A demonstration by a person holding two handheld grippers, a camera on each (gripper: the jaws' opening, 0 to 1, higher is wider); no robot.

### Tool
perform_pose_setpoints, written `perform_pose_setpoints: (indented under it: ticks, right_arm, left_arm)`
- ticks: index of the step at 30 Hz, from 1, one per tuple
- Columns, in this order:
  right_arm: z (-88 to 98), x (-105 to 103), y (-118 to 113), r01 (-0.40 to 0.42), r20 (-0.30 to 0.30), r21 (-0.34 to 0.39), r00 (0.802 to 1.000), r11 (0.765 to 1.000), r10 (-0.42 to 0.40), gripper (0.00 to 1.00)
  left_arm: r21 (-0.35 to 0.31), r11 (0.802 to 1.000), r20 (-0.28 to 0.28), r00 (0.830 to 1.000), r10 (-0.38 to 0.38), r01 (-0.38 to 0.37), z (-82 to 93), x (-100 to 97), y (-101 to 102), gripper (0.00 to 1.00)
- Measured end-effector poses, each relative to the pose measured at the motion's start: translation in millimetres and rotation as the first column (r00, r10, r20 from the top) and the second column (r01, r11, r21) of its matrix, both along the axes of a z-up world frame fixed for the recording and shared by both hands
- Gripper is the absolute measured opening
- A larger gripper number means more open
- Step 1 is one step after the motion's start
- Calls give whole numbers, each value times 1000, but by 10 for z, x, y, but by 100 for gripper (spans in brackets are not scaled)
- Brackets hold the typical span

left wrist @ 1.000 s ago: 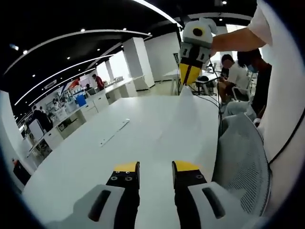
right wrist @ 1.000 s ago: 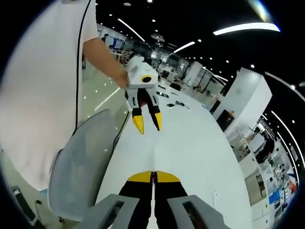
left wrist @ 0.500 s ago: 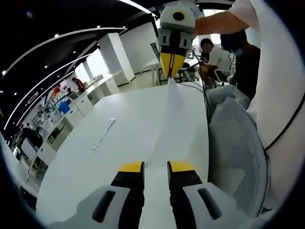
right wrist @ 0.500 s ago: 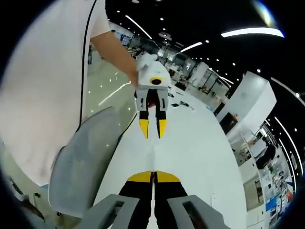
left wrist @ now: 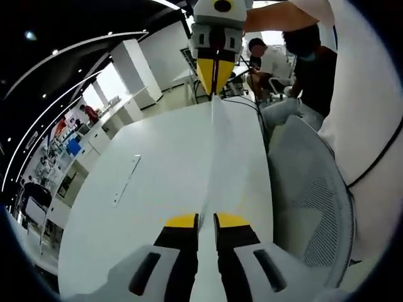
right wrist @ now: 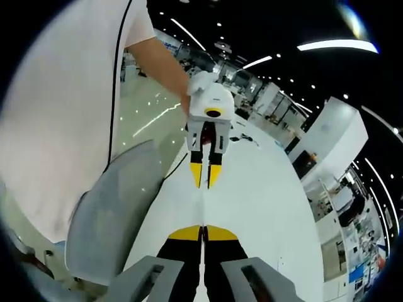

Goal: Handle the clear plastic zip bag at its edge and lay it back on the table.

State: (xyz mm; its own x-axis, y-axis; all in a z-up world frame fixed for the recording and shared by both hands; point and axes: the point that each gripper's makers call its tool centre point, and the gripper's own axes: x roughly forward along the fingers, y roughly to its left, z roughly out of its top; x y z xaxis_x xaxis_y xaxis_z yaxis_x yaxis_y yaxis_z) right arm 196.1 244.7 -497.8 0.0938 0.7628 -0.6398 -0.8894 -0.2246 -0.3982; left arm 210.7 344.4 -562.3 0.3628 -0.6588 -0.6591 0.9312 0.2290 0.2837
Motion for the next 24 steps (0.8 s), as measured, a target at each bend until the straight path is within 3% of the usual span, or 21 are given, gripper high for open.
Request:
perform_pose_setpoints:
  ticks: [7,24]
  right_arm:
    - [-29,-20,-8,-4,-6,-11,1000,1000,4,0]
    - [-87,-58,1,-23,-6,-40,1000,999,23,0]
  left_arm:
    - [45,998,-17,999,-36,37,-62,-53,-9,4]
    - [87,992,-127,989,-78,89,-154,-185,-73,1]
